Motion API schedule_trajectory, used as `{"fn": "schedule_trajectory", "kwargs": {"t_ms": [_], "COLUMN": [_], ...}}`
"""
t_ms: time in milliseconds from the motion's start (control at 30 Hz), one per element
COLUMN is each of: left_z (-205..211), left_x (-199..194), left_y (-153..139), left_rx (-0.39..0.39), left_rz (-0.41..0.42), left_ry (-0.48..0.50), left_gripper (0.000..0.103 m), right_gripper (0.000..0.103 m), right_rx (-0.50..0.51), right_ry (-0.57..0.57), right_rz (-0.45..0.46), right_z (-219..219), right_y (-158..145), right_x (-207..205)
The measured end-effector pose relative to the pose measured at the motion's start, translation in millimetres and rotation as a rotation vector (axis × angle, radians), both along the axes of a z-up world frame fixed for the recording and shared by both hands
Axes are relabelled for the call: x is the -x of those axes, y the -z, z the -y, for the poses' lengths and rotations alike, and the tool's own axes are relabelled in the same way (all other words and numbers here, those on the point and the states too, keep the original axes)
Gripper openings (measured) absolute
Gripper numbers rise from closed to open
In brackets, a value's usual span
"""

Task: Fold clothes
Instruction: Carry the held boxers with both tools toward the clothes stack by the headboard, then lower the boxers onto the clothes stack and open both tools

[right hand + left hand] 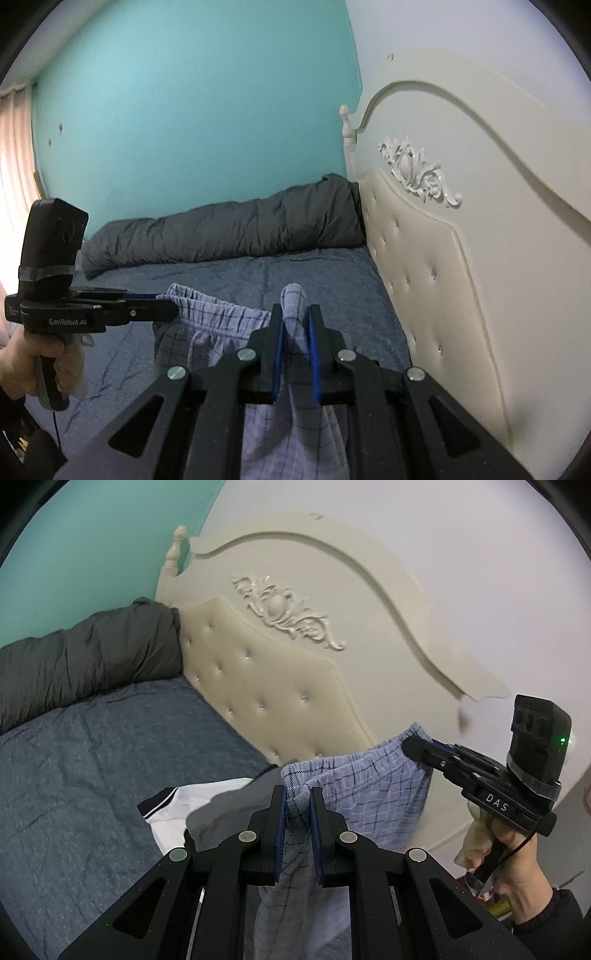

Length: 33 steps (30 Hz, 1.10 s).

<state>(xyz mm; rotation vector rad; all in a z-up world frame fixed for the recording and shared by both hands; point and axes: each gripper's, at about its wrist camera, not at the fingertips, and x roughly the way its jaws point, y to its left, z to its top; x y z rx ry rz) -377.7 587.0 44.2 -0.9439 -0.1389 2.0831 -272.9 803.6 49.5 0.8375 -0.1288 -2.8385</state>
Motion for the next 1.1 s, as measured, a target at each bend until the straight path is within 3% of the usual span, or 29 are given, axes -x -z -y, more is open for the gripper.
{"fn": "schedule_trajectory", "kwargs": {"t_ms": [433,633,700,767,867,1000,1100], "left_z": [-13.0,-14.5,-14.4,-15.6,-9.8,2.9,7.7], "left_x": [73.6,89.4,91.6,91.5,92.1,88.4,83.5], "left_y": [95.9,136.8,144.1,148.4,148.6,137.8,126.5], "left_rx": [0.036,0.054,0.063,0.091,0.099,0.097,0.074], "left_rz": [0.171,0.239,0.251,0.246,0.228,0.161,0.11], "left_ry": [-0.016,-0.033,-0.035,-0.025,-0.04,-0.075,-0.066], "left_gripper": [0.013,0.016,0.017,0.023,0.034,0.034,0.034], "right_gripper": [0.011,0.013,0.021,0.039,0.042,0.043,0.043], "right_rx": [-0.072,-0.079,-0.076,-0.072,-0.066,-0.074,-0.052], "right_ry": [-0.014,0.011,0.025,0.038,0.059,0.107,0.068], "right_rz": [0.184,0.212,0.215,0.218,0.222,0.134,0.092], "right_z": [-1.0,-6.1,-9.0,-11.9,-16.2,-23.5,-23.5], "right_y": [85.7,98.8,101.1,103.3,106.6,86.4,74.2], "right_x": [83.9,92.2,93.4,94.5,96.3,86.7,78.7]}}
